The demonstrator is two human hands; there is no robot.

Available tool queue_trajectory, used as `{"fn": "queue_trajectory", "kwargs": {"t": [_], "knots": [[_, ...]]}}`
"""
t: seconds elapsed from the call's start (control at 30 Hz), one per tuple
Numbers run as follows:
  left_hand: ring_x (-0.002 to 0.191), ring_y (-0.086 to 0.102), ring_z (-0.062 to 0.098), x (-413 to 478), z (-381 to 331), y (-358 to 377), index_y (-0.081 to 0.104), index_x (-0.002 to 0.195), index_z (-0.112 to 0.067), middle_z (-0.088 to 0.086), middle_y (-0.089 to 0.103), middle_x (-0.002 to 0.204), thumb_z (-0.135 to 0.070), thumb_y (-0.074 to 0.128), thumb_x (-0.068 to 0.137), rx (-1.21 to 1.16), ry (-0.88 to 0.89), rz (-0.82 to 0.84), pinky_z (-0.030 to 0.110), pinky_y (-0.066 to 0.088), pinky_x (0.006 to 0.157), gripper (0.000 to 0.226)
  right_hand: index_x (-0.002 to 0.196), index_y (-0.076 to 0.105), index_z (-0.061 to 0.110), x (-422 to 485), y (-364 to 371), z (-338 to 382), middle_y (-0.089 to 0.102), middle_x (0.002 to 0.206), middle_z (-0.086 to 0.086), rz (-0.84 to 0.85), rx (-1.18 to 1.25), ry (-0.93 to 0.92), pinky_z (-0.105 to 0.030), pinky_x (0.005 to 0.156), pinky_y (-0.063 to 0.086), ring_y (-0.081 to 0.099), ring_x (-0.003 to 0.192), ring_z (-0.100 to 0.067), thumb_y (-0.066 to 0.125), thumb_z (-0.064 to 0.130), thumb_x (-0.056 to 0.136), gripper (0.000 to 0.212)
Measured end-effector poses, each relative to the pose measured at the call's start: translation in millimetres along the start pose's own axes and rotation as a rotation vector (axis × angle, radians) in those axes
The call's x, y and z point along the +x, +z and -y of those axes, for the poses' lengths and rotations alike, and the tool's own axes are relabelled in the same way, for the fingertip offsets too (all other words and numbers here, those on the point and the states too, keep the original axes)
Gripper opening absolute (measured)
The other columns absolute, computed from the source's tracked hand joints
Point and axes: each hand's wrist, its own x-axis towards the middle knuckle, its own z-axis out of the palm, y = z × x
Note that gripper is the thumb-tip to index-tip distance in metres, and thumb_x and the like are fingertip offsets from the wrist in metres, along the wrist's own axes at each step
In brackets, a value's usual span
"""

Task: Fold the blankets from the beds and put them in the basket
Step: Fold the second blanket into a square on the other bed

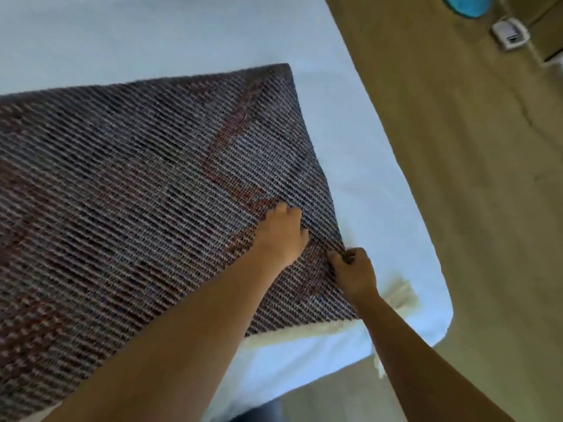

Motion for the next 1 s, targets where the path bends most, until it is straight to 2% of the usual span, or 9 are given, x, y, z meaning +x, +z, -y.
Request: {"fn": "queue_trajectory", "kwargs": {"t": [0.1,0.2,0.27,0.4,0.53,0.67,0.77,0.87,1.0], "knots": [[0.126,0.034,0.033,30,-33,9,0.029,0.137,-0.007,0.016,0.03,0.139,-0.05,0.048,0.09,-0.015,-0.114,-0.012,0.046,0.041,0.097,0.067,0.093,0.051,0.011,4,6,-7,0.057,0.083,-0.001,0.138,0.108,0.051,-0.028,0.063,0.039,0.056,0.079,-0.023,0.06,0.041,0.084,0.032],[0.131,0.025,0.034,38,-53,25,0.021,0.139,-0.009,0.015,0.023,0.142,-0.064,0.058,0.076,-0.018,-0.247,0.028,0.05,0.035,0.1,0.092,0.083,0.049,0.014,-4,14,-2,0.057,0.075,0.0,0.098,0.102,0.028,-0.03,0.057,0.037,0.055,0.07,-0.023,0.052,0.038,0.087,0.025],[0.129,0.026,0.034,37,-55,31,0.02,0.138,-0.011,0.016,0.023,0.142,-0.059,0.064,0.074,0.002,-0.275,0.015,0.046,0.035,0.099,0.091,0.085,0.047,0.015,-17,21,6,0.058,0.076,0.0,0.058,0.103,0.025,-0.03,0.055,0.038,0.054,0.069,-0.023,0.047,0.035,0.088,0.02],[0.111,0.048,0.035,33,-49,27,0.024,0.134,-0.008,0.018,0.039,0.129,-0.034,0.064,0.081,-0.095,-0.283,0.007,0.041,0.045,0.081,0.071,0.097,0.046,0.018,-43,35,25,0.064,0.089,0.0,0.067,0.147,0.015,-0.033,0.065,0.046,0.061,0.081,-0.025,0.046,0.032,0.088,0.017],[0.079,0.056,0.029,20,-31,17,0.045,0.097,-0.006,0.012,0.058,0.093,-0.014,0.051,0.088,-0.236,-0.215,-0.127,0.033,0.039,0.058,0.013,0.112,0.044,0.021,-67,51,43,0.065,0.102,0.002,0.089,0.116,-0.049,-0.03,0.068,0.042,0.062,0.092,-0.023,0.047,0.033,0.087,0.027],[0.06,0.047,0.023,-5,20,-1,0.039,0.073,-0.012,0.003,0.044,0.067,-0.018,0.048,0.092,-0.336,-0.236,-0.203,0.031,0.033,0.051,0.022,0.105,0.047,0.018,-104,70,59,0.066,0.1,-0.005,0.081,0.134,-0.191,-0.038,0.074,0.049,0.062,0.091,-0.028,0.046,0.027,0.089,0.019],[0.056,0.044,0.02,-36,75,-17,0.044,0.078,-0.011,0.004,0.044,0.066,-0.021,0.048,0.094,-0.4,-0.265,-0.245,0.031,0.031,0.047,0.019,0.096,0.047,0.013,-139,97,75,0.064,0.093,-0.009,0.131,0.085,-0.309,-0.043,0.072,0.05,0.06,0.084,-0.031,0.047,0.021,0.089,0.011],[0.052,0.038,0.015,-77,135,-35,0.037,0.066,-0.015,0.003,0.041,0.062,-0.021,0.05,0.094,-0.465,-0.335,-0.344,0.027,0.025,0.044,0.031,0.092,0.046,0.013,-183,136,101,0.063,0.087,-0.01,0.185,0.073,-0.455,-0.041,0.068,0.049,0.059,0.078,-0.029,0.048,0.018,0.09,0.006],[0.055,0.036,0.016,-147,226,-59,0.033,0.063,-0.018,0.004,0.039,0.063,-0.022,0.048,0.096,-0.511,-0.444,-0.417,0.032,0.03,0.055,0.036,0.098,0.05,0.006,-253,205,139,0.063,0.09,-0.015,0.278,0.058,-0.623,-0.038,0.067,0.044,0.059,0.081,-0.031,0.051,0.014,0.09,0.011]]}}
